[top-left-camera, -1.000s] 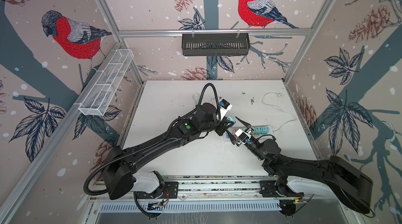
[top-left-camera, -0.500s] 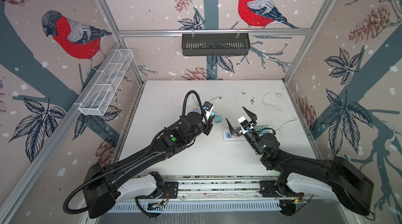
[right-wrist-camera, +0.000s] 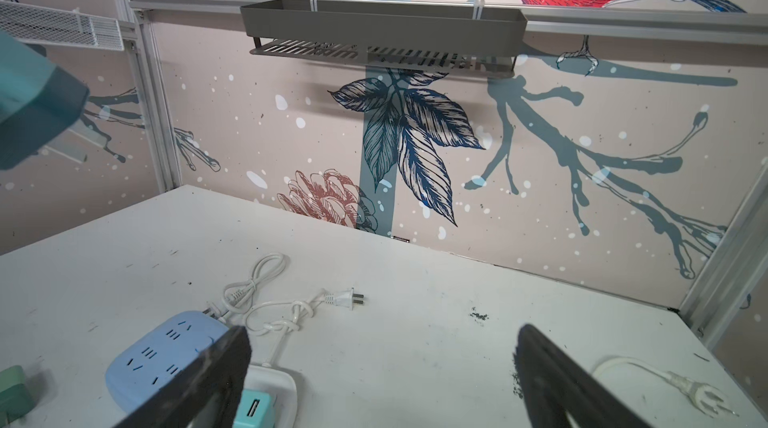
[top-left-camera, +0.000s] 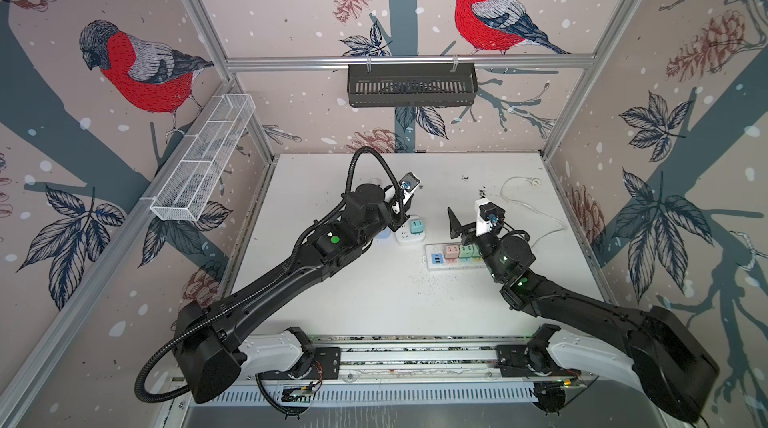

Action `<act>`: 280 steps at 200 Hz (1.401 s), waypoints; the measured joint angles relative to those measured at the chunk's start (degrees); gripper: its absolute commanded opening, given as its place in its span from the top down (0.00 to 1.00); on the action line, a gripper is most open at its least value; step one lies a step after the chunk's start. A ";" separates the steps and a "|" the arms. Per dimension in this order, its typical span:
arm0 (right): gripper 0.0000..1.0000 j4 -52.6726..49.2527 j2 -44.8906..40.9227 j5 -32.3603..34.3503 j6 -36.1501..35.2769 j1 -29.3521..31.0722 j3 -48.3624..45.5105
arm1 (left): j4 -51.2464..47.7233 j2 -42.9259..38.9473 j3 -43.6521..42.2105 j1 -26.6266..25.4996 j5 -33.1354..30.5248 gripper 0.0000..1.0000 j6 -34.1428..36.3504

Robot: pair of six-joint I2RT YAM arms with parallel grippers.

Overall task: Insert the plug
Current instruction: 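Carry the teal adapter with the left gripper over the white cube and lower it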

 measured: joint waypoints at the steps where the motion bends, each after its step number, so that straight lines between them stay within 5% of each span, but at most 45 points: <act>1: 0.00 -0.04 -0.02 0.00 0.02 -0.02 0.00 | -0.07 0.04 0.07 0.04 0.09 1.00 0.20; 86: 0.00 -3.32 -1.33 4.92 8.68 -2.29 1.05 | -9.42 12.31 3.69 9.77 15.06 1.00 13.00; 143: 0.00 -4.57 -2.08 5.49 12.68 -3.48 1.07 | -22.32 24.09 13.97 10.54 26.40 1.00 17.84; 280: 0.00 -5.14 -3.17 3.37 16.22 -5.11 0.74 | -33.20 35.58 20.15 12.39 27.41 1.00 18.75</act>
